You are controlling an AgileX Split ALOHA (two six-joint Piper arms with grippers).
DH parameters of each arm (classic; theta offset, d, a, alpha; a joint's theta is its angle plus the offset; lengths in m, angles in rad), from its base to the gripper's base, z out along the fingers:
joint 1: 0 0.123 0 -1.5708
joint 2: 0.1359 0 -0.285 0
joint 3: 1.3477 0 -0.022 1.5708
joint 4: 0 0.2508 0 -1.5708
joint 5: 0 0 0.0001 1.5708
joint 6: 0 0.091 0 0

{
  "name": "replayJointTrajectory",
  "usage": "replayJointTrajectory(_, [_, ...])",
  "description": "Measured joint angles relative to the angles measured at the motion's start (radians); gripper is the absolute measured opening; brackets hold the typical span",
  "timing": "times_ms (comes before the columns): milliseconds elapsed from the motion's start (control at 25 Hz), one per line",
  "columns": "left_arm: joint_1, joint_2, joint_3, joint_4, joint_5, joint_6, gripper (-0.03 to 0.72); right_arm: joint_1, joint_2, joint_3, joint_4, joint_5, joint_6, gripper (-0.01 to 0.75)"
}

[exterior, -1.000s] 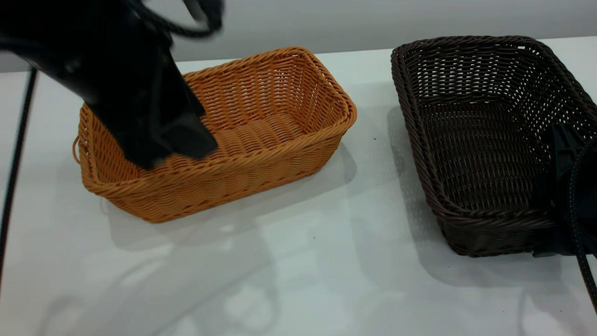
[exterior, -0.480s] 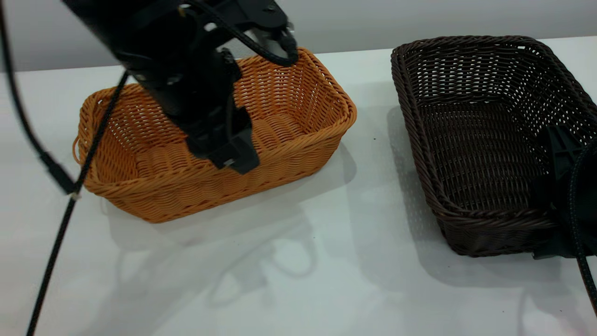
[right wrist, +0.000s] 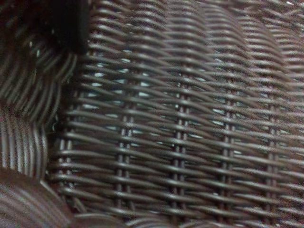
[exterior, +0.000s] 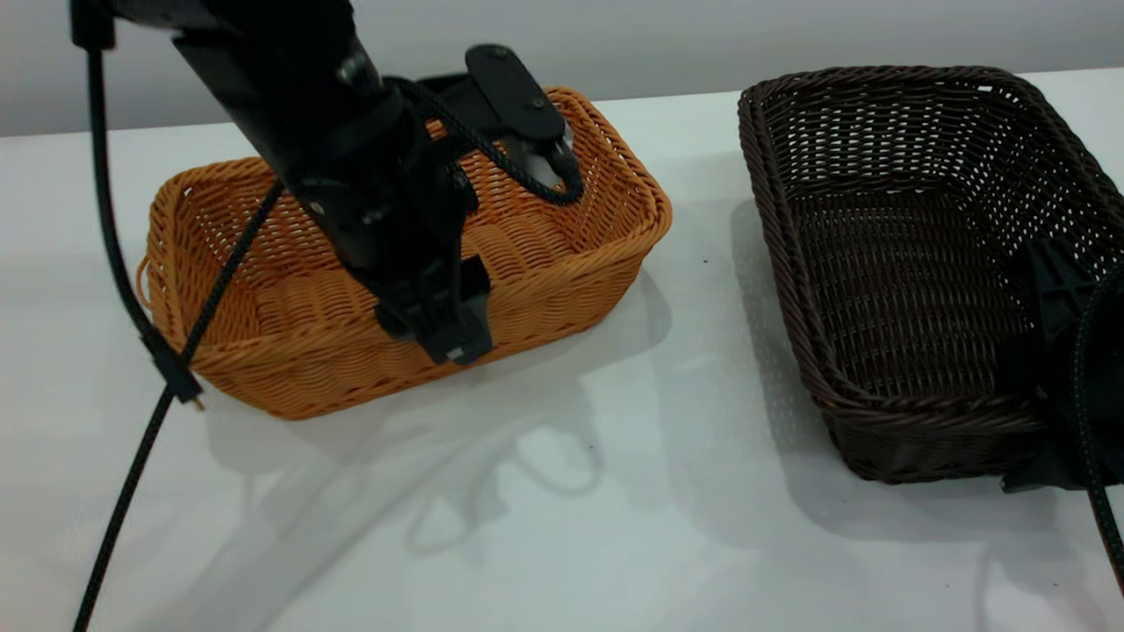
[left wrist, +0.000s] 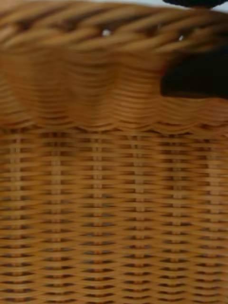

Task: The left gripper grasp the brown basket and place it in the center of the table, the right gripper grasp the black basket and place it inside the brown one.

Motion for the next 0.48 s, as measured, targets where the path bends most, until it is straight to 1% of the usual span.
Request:
replayJointTrajectory(120, [0.0, 0.016, -0.001, 0.009, -0.003, 0.0, 0.227, 0.0, -0.002, 0.0, 0.002, -0.018, -0.023, 0.245])
replayJointTrajectory(200, [0.0, 0.022, -0.001, 0.033, -0.005, 0.005, 0.137, 0.0, -0.002, 0.0, 0.002, -0.025, -0.038, 0.245])
replayJointTrajectory(240, [0.0, 0.024, -0.001, 0.037, -0.01, 0.006, 0.108, 0.0, -0.002, 0.0, 0.002, -0.026, -0.038, 0.245])
replayJointTrajectory(480, [0.0, 0.036, -0.002, 0.04, -0.007, 0.001, 0.109, 0.0, -0.028, 0.0, 0.002, -0.03, -0.037, 0.245])
